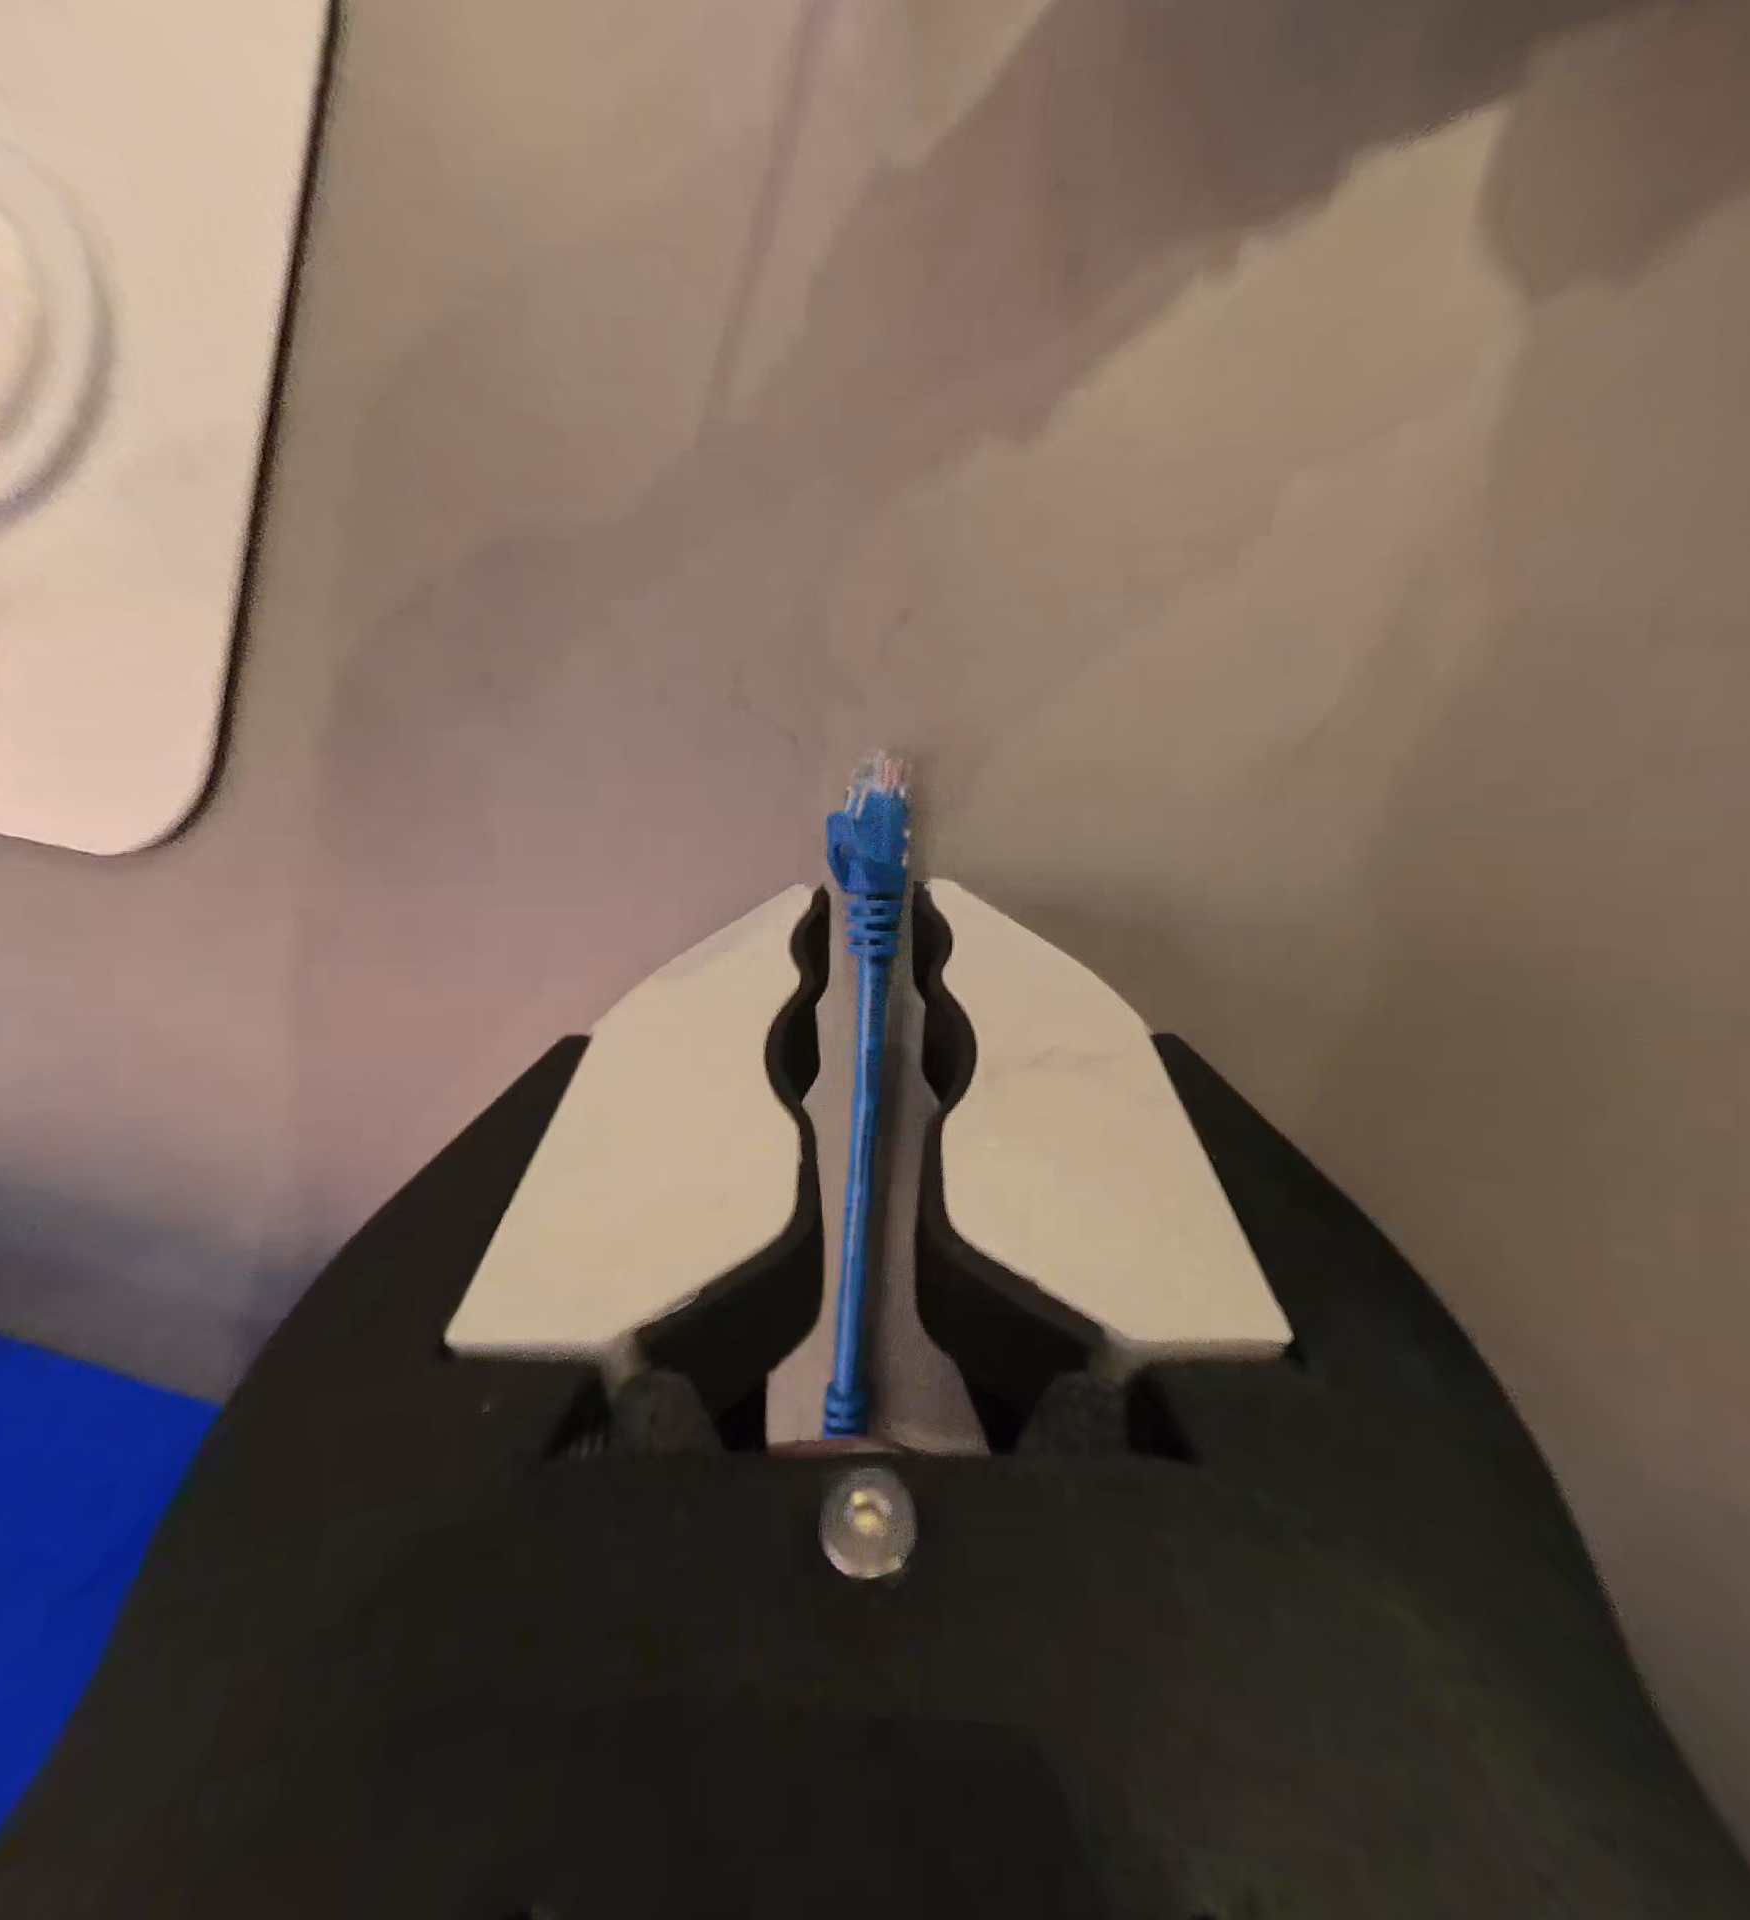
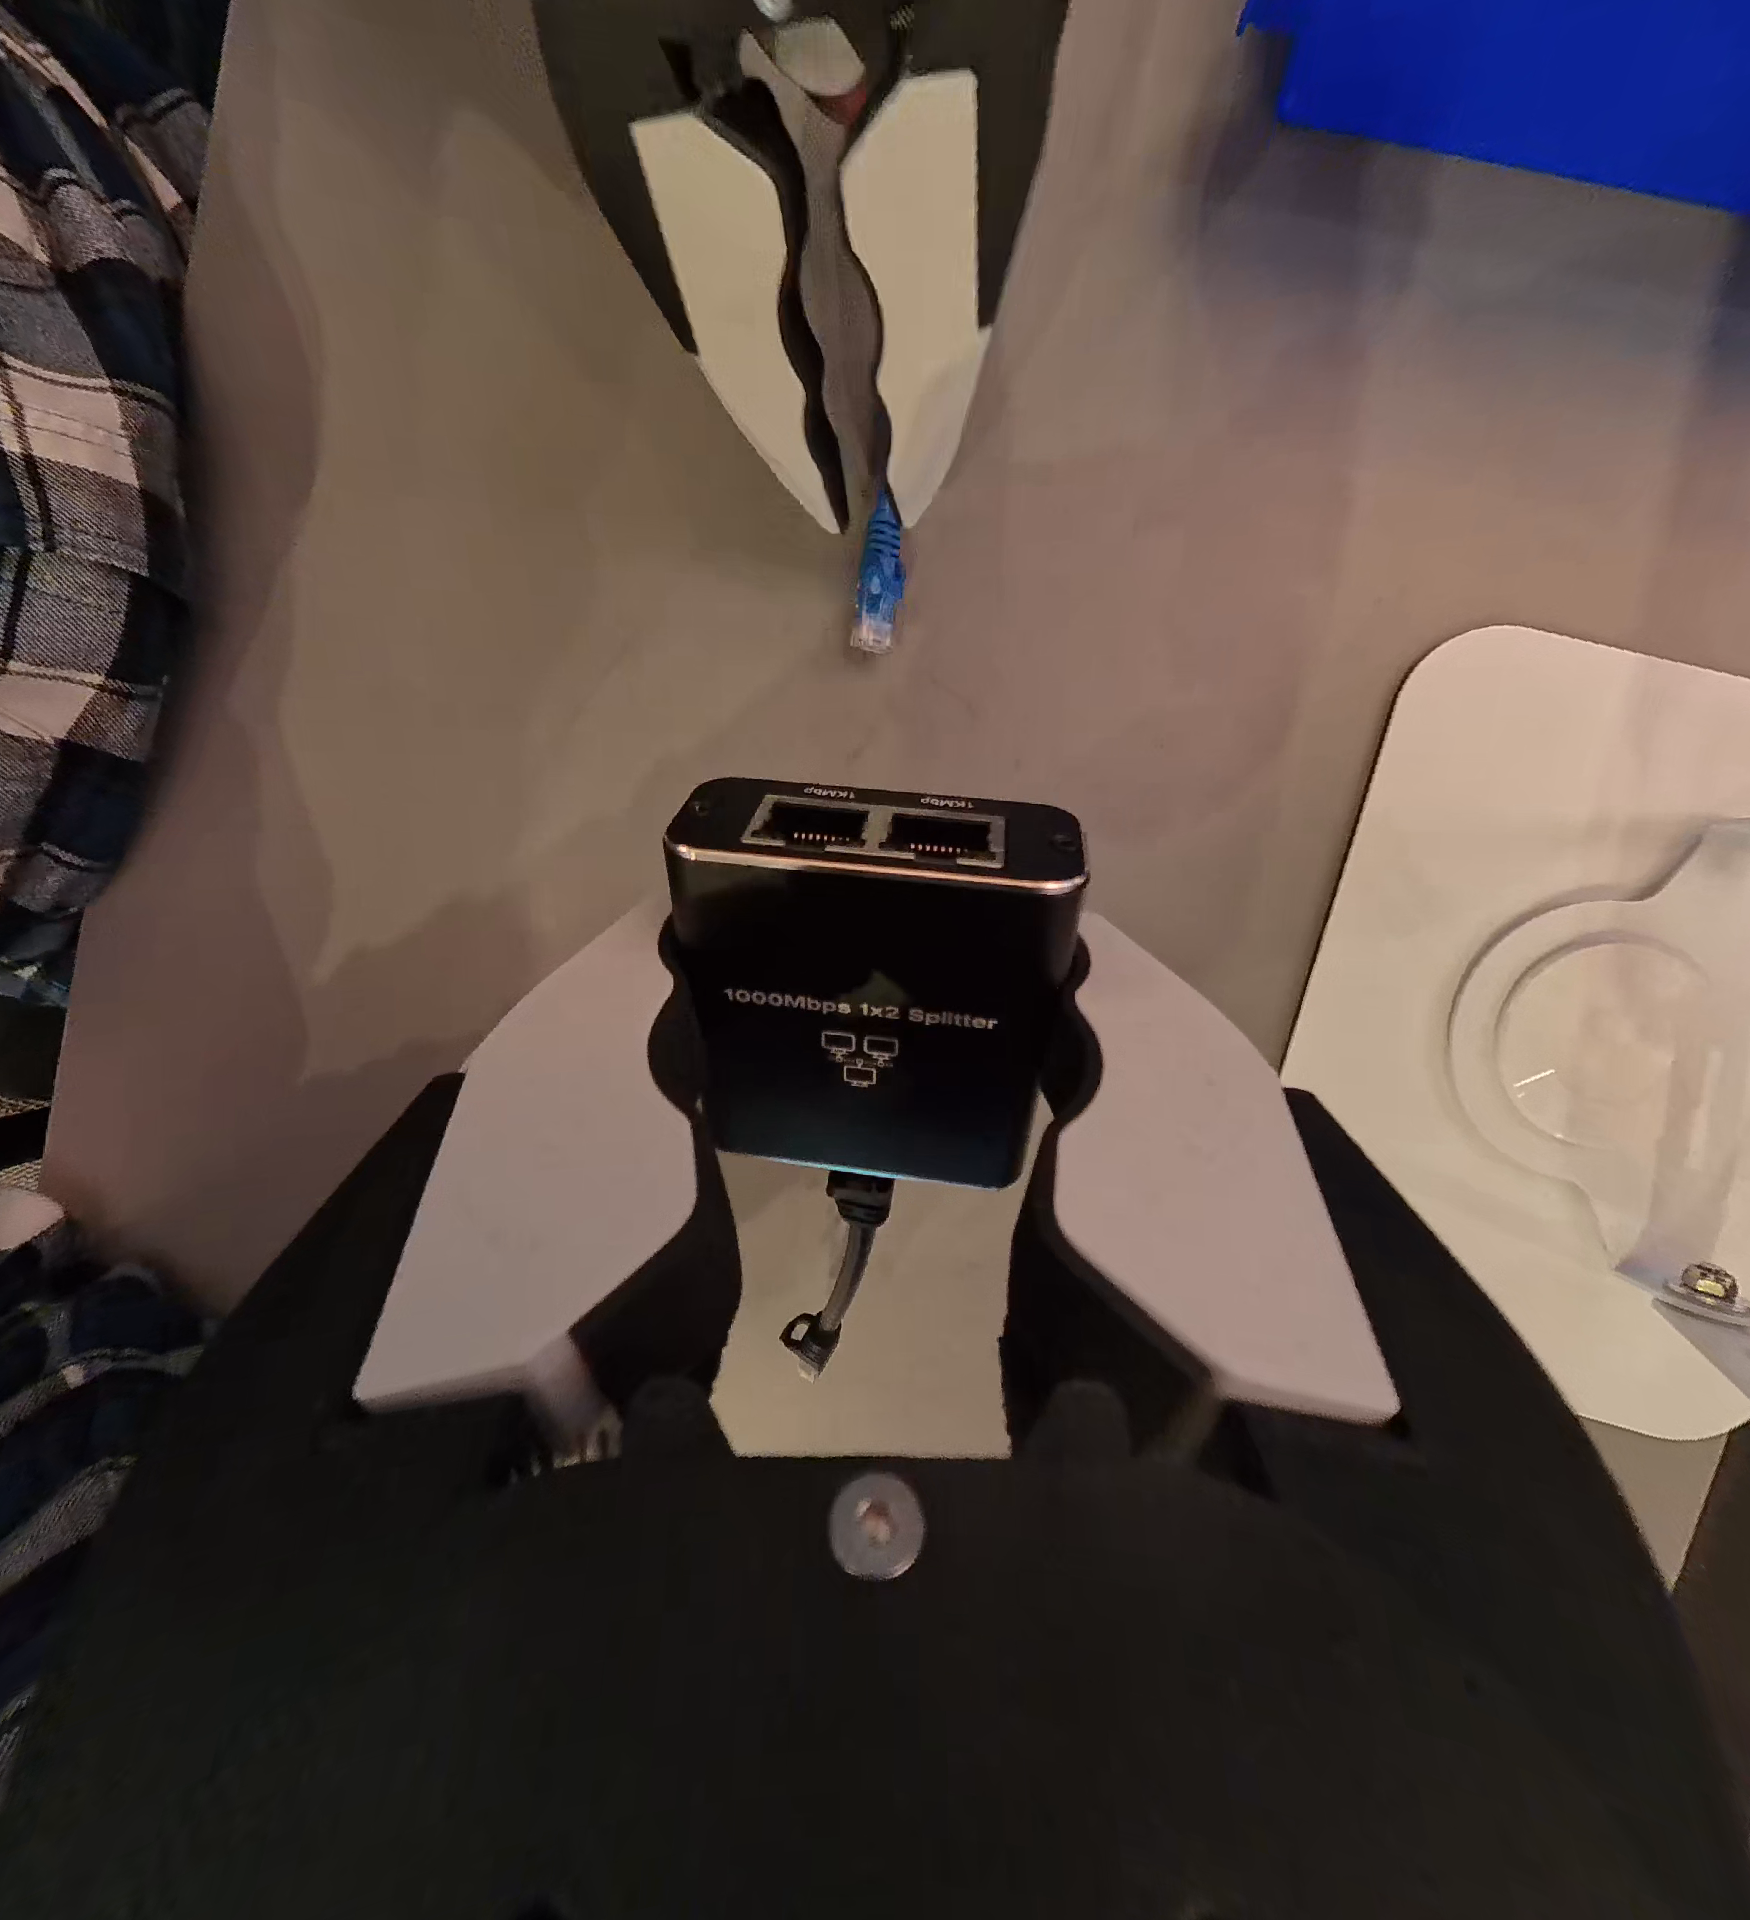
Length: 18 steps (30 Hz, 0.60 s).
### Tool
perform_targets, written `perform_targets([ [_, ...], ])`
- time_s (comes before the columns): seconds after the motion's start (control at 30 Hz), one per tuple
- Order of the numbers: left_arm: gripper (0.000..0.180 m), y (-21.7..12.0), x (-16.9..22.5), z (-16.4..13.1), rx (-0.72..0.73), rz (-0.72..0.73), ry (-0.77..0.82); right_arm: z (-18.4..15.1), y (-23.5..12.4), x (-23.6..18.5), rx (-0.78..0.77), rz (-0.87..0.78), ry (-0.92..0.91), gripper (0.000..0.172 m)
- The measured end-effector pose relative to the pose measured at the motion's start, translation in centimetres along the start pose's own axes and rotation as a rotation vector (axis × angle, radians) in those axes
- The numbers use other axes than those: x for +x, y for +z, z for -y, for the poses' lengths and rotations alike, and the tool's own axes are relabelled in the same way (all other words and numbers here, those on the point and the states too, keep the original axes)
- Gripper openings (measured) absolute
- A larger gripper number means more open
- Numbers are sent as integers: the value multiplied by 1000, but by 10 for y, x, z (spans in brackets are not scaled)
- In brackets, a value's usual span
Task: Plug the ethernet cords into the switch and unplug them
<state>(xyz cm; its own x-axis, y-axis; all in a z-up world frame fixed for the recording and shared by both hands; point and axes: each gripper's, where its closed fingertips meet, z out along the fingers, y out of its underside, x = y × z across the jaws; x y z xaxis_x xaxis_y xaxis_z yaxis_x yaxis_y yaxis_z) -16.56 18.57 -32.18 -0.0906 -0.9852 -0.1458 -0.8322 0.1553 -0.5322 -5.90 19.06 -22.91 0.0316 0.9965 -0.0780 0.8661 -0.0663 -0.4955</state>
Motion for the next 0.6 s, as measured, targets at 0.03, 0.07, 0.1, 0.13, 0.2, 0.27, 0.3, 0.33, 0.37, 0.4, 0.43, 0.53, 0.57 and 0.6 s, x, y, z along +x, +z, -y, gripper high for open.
perform_targets([
  [0.03, 15, -2, 2, 1, 6, 24, 32, 0, 0, 0, 1, 1, 1, 65],
  [0.07, 17, -1, 4, -2, -10, 47, 57, 0, 0, 0, 2, 3, 1, 65],
  [0.1, 18, 1, 5, -4, -24, 82, 87, 0, 0, 0, 3, 4, 1, 65],
  [0.13, 17, 4, 6, -4, -23, 120, 130, 0, 0, 1, 3, 4, 1, 65],
  [0.2, 18, 10, 8, -6, -38, 160, 194, 0, 1, 0, 0, 8, 0, 65],
  [0.27, 19, 13, 3, -6, -52, 213, 223, 1, 1, -1, -2, 6, -1, 65],
  [0.3, 18, 16, 3, -6, -52, 213, 223, 1, 1, -1, -2, 6, -2, 65],
  [0.33, 18, 18, 1, -8, -62, 223, 228, 2, 1, -2, 0, 6, -4, 64],
  [0.37, 18, 20, -1, -10, -78, 239, 237, 2, 1, -2, 0, 5, -5, 64],
  [0.4, 14, 21, -1, -9, -70, 242, 246, 2, 0, -2, 1, 4, -7, 64],
  [0.43, 13, 22, -1, -9, -66, 240, 246, 2, 0, -3, 3, 4, -8, 64],
  [0.53, 10, 23, -4, -9, -69, 254, 258, 3, -3, -3, 8, 3, -9, 65],
  [0.57, 10, 24, -5, -8, -69, 253, 257, 3, -3, -3, 10, 2, -9, 65],
  [0.6, 10, 24, -7, -8, -71, 254, 254, 2, -4, -3, 11, 1, -9, 65],
])
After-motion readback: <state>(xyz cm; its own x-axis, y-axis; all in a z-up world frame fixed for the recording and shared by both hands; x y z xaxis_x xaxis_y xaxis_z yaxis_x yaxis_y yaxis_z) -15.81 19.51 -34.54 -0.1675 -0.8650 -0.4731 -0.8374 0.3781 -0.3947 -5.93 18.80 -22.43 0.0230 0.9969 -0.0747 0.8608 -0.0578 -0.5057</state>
